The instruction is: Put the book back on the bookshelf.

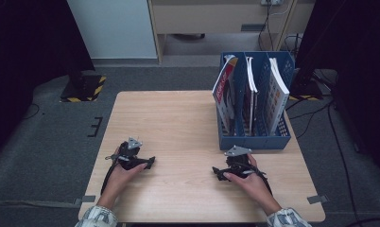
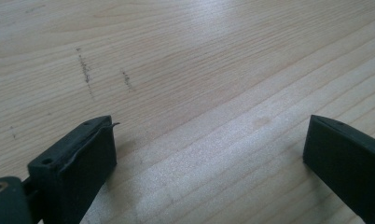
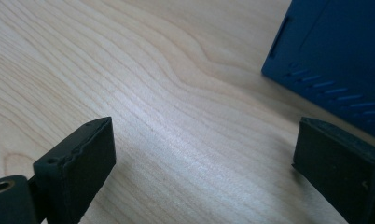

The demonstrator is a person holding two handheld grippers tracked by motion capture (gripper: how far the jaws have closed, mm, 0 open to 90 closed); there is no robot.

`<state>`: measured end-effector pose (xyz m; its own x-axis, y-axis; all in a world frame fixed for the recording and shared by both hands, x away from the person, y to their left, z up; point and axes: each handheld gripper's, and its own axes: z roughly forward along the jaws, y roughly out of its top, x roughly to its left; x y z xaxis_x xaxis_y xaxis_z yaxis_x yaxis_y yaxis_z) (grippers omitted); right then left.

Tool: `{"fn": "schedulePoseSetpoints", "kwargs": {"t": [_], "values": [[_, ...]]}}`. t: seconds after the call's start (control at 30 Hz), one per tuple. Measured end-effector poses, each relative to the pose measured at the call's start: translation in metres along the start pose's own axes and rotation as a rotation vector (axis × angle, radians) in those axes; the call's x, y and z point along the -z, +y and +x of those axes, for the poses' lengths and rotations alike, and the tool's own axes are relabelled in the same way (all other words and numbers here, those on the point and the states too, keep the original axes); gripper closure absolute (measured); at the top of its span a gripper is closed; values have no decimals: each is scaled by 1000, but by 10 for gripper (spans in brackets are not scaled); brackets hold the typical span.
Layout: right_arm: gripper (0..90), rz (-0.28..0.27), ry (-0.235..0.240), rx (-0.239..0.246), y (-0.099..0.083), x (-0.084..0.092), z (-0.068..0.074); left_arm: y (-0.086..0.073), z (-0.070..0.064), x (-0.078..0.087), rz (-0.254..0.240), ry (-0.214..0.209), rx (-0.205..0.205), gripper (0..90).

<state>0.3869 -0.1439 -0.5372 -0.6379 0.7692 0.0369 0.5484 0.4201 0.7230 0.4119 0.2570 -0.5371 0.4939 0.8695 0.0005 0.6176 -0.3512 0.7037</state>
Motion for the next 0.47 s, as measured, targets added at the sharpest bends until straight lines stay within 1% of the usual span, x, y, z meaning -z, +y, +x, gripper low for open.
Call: {"fn": "schedulePoseSetpoints", "kwargs": {"t": [0.03, 0.1, 0.17, 0.27, 0.33, 0.47], "values": [[53, 10, -3, 3, -1, -1, 1, 0, 0, 0, 0, 0, 0, 19], [40, 18, -9, 26, 0, -2, 3, 0, 0, 0, -1, 0, 0, 19], [39, 24, -8, 30, 0, -2, 3, 0, 0, 0, -1, 1, 0, 19], [37, 16, -16, 27, 0, -3, 4, 0, 0, 0, 0, 2, -1, 18], [36, 22, -20, 14, 0, -3, 6, 0, 0, 0, 1, 2, -1, 18], [36, 19, -23, 12, 0, -3, 6, 0, 0, 0, 1, 1, 0, 17]]}}
